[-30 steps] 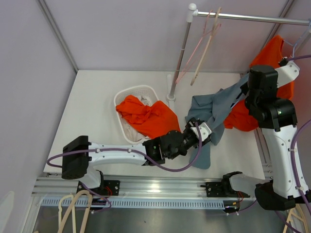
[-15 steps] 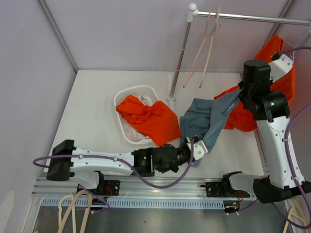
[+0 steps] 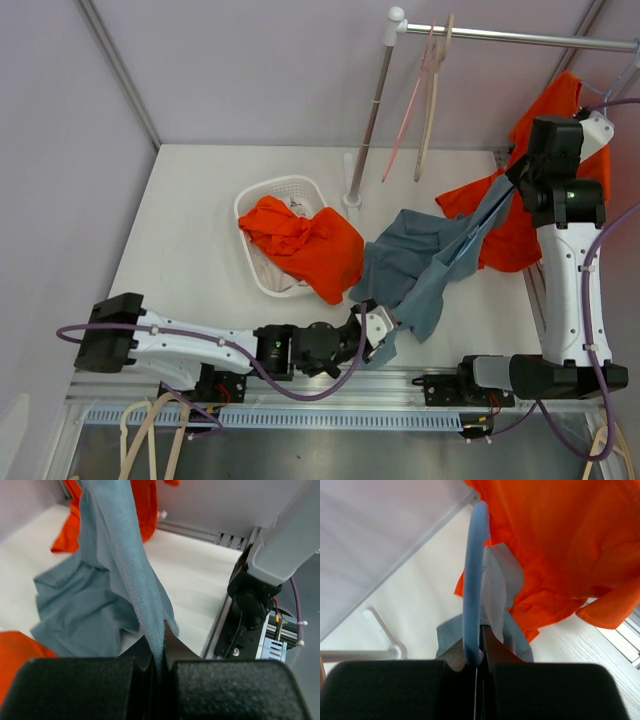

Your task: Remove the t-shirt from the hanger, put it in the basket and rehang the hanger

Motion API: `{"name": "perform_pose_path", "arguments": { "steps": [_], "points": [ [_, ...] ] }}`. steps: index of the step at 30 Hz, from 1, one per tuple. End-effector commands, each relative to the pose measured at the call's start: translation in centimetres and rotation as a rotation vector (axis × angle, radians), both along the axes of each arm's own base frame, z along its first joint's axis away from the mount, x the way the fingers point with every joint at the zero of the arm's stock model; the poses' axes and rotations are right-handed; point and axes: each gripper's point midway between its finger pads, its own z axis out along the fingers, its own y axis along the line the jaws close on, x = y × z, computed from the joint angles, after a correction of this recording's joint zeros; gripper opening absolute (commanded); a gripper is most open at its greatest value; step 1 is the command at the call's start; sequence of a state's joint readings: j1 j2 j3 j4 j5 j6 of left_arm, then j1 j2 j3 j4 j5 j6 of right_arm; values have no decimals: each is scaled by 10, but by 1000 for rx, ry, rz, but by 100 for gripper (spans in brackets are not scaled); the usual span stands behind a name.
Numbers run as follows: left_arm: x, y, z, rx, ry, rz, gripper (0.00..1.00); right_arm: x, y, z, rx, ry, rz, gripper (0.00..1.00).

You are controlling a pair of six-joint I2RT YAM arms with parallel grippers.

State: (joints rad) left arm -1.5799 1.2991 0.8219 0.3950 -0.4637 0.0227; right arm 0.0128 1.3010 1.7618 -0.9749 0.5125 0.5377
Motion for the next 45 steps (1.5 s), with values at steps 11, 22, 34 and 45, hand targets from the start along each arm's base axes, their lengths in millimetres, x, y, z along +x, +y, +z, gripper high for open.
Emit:
{"name": "perform_pose_path", "arguments": {
  "steps": [11, 22, 34, 45],
  "points": [
    [70, -80, 21, -54, 167, 8, 1, -33, 93, 66, 182, -225, 475, 0],
    [161, -83, 67, 30, 203, 159, 1, -87, 112, 59, 206, -177, 599, 0],
    [90, -38, 87, 22, 210, 84, 1, -50, 85, 108, -13, -318, 528, 0],
    [196, 94, 210, -173, 15, 414, 1, 46, 90, 129, -264, -463, 606, 0]
  ]
}}
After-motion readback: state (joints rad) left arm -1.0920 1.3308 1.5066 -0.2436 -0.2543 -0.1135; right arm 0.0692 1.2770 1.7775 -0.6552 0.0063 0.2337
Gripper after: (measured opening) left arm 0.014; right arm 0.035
